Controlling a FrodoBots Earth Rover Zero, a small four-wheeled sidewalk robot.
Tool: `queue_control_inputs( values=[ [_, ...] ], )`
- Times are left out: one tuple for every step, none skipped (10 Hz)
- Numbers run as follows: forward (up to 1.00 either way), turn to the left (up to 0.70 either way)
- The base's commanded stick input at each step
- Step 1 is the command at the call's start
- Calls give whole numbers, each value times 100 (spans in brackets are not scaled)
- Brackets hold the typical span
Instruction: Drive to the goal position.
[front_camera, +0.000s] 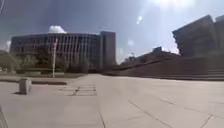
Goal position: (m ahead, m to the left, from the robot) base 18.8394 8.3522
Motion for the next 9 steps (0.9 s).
queue_control_inputs(
  values=[
    [100,7],
    [100,7],
    [100,7],
    [100,7],
    [100,7],
    [100,7],
    [100,7],
    [100,7],
    [100,7]
  ],
)
